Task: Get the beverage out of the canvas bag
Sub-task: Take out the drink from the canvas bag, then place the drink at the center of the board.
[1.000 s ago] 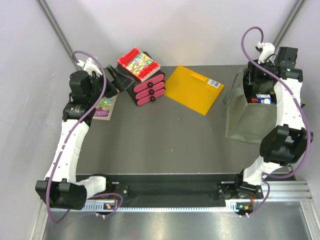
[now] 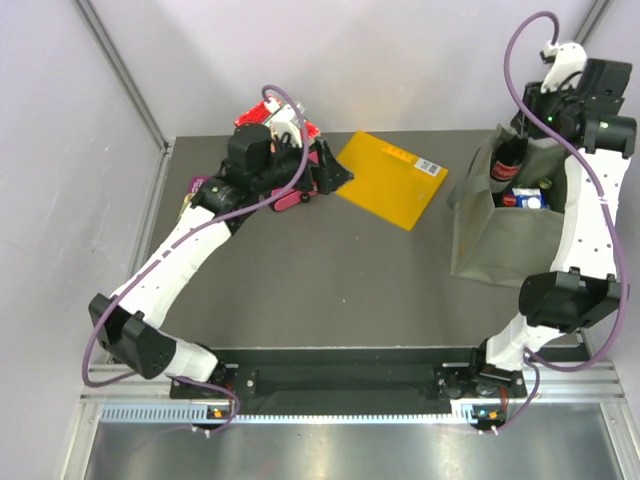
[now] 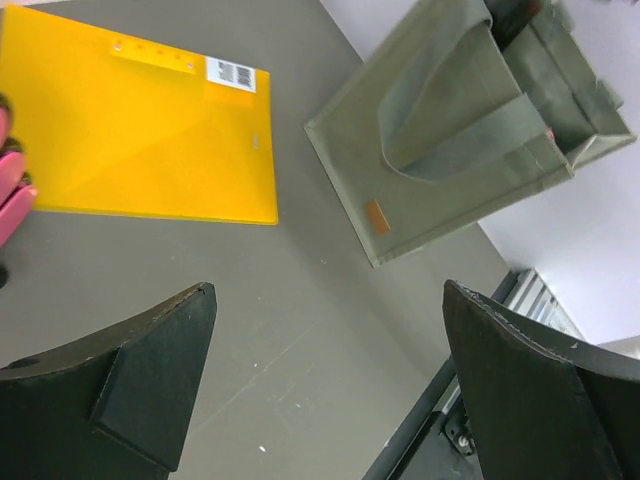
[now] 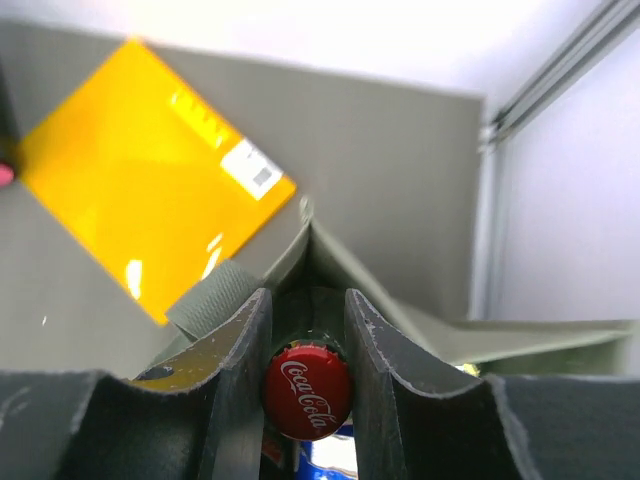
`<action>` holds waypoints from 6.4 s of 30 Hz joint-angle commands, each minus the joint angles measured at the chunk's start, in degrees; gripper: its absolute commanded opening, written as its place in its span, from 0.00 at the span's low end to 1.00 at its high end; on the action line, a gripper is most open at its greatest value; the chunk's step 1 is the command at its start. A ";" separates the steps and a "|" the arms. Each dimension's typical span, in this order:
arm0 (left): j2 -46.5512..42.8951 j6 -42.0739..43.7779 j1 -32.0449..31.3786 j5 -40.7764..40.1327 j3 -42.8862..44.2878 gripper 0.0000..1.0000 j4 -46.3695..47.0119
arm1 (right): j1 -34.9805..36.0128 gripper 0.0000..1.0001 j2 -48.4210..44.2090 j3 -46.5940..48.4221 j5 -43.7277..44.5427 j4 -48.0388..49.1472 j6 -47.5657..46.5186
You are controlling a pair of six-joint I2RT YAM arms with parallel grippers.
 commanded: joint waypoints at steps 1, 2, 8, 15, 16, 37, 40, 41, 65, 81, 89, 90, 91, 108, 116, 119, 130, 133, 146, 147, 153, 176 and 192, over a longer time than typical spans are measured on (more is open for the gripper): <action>2.67 2.88 -3.17 -0.74 4.52 0.99 4.32 | 0.20 0.00 -5.53 11.60 0.85 10.55 0.75; 3.55 3.14 -3.61 -0.73 4.87 0.99 4.77 | 0.12 0.00 -5.53 13.44 0.85 10.55 0.75; 7.41 5.17 -7.30 -0.30 8.30 0.99 8.37 | 0.21 0.00 -6.67 17.49 0.42 12.65 0.84; 12.08 7.45 -10.73 -0.30 12.87 0.99 11.27 | 0.12 0.00 -8.43 19.26 -0.72 15.82 2.15; 12.52 7.71 -11.52 -0.30 13.39 0.99 11.45 | 0.12 0.00 -8.69 19.43 -1.08 16.09 3.11; 16.48 10.97 -16.10 0.06 15.60 0.99 20.15 | 0.20 0.00 -11.86 25.41 -13.29 24.61 16.30; 15.69 12.64 -16.10 0.76 14.98 0.99 21.38 | 0.21 0.00 -12.38 25.41 -15.93 25.75 18.06; 15.60 13.25 -16.10 1.54 15.16 0.99 21.73 | 0.21 0.00 -12.56 25.58 -16.98 26.19 18.76; 15.69 9.21 -18.73 12.18 16.13 0.99 30.61 | 17.51 0.00 -18.10 9.77 -24.91 18.29 17.98; 15.68 21.43 -20.14 9.64 7.60 0.99 27.89 | 24.20 0.00 -20.12 2.48 -22.44 16.70 15.52; 18.85 21.52 -21.28 7.53 10.76 0.99 28.76 | 24.90 0.00 -21.09 0.27 -22.09 16.44 15.08; 19.11 21.43 -21.37 7.44 10.94 0.99 28.85 | 24.82 0.00 -21.09 0.10 -22.08 16.53 14.99; 19.20 21.17 -21.54 7.61 11.03 0.99 28.94 | 24.81 0.00 -21.09 0.01 -22.00 16.44 14.99; 20.26 20.55 -21.72 5.15 11.64 0.11 26.74 | 25.69 0.00 -21.26 -1.22 -21.03 16.18 14.11; 14.03 21.95 -21.55 0.33 2.78 0.00 31.91 | 25.87 0.32 -24.60 -10.43 -24.36 19.33 10.51; 9.98 22.66 -20.93 -3.80 -3.27 0.00 34.47 | 26.04 0.64 -27.14 -16.15 -26.65 23.73 10.51; -1.80 24.42 -17.51 -14.35 -19.37 0.00 40.36 | 26.05 0.99 -27.85 -19.23 -27.27 27.25 9.63; -4.87 24.77 -15.23 -17.78 -22.79 0.00 41.85 | 26.05 1.00 -28.90 -22.38 -25.60 27.25 7.61; -12.08 22.57 3.22 -19.55 -34.05 0.00 49.24 | 25.87 1.00 -34.44 -40.41 -21.56 33.13 -0.91; -13.05 22.75 4.20 -19.02 -34.84 0.00 50.37 | 25.87 1.00 -34.88 -41.12 -21.30 33.92 -1.18; -14.73 23.62 10.97 -17.26 -39.07 0.00 53.37 | 25.61 1.00 -34.80 -44.37 -20.77 34.89 -2.24; 3.46 25.29 25.56 -9.27 -39.42 0.00 77.63 | 25.43 1.00 -34.89 -48.77 -19.54 33.85 -8.21; 8.92 29.77 26.44 -2.06 -41.26 0.02 83.26 | 25.43 1.00 -33.83 -45.96 -18.66 29.97 -10.85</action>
